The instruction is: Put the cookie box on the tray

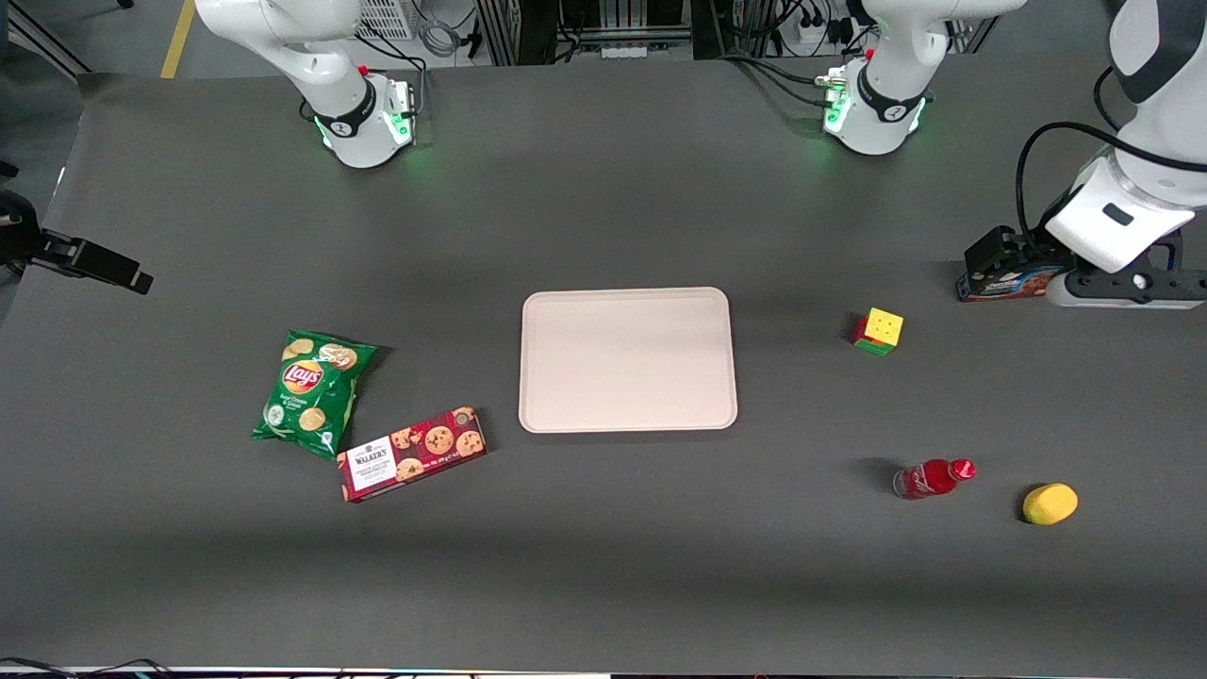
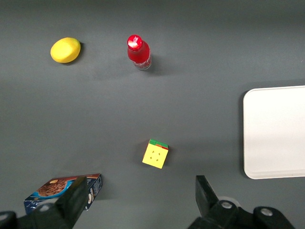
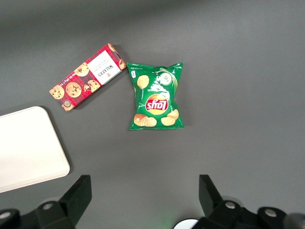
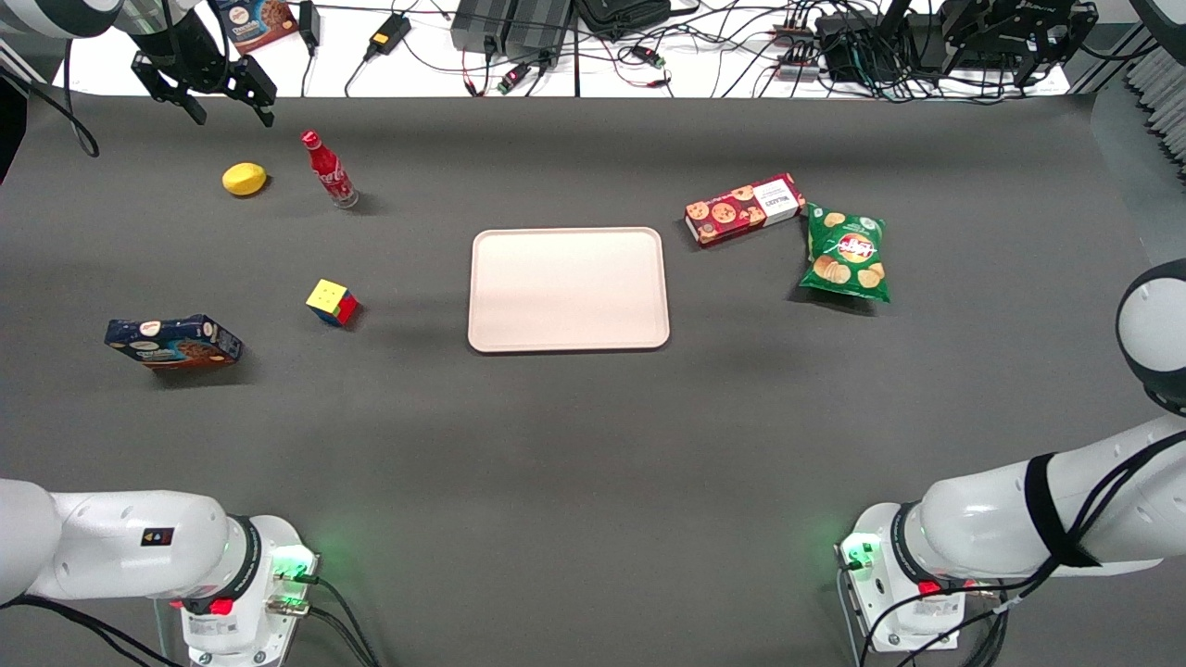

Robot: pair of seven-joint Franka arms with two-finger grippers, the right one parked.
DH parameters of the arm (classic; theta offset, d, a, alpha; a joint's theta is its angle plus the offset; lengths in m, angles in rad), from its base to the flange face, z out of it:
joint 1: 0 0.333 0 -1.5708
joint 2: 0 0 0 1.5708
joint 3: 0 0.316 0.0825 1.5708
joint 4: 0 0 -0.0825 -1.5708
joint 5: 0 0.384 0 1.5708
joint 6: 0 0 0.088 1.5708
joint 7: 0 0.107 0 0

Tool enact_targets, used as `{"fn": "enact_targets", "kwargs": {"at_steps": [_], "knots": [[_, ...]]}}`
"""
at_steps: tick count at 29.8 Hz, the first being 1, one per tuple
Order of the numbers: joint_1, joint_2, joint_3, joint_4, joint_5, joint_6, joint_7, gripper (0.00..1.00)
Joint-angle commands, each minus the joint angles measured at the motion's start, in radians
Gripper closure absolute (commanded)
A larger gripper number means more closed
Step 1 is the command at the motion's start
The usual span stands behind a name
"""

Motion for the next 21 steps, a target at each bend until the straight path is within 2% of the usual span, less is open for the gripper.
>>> {"fn": "enact_targets", "kwargs": {"at_steps": [1, 13, 18, 21], "knots": [[-0.013, 0.009, 0.007, 0.039, 0.004, -0.039, 0.015, 0.0], [-0.013, 0.015, 0.007, 0.039, 0.003, -0.039, 0.061, 0.0], [-0.011, 0.012, 0.007, 0.039, 0.004, -0.046, 0.187, 0.0], [-0.011, 0.012, 0.01, 0.045, 0.009, -0.068, 0.326, 0.0]]}}
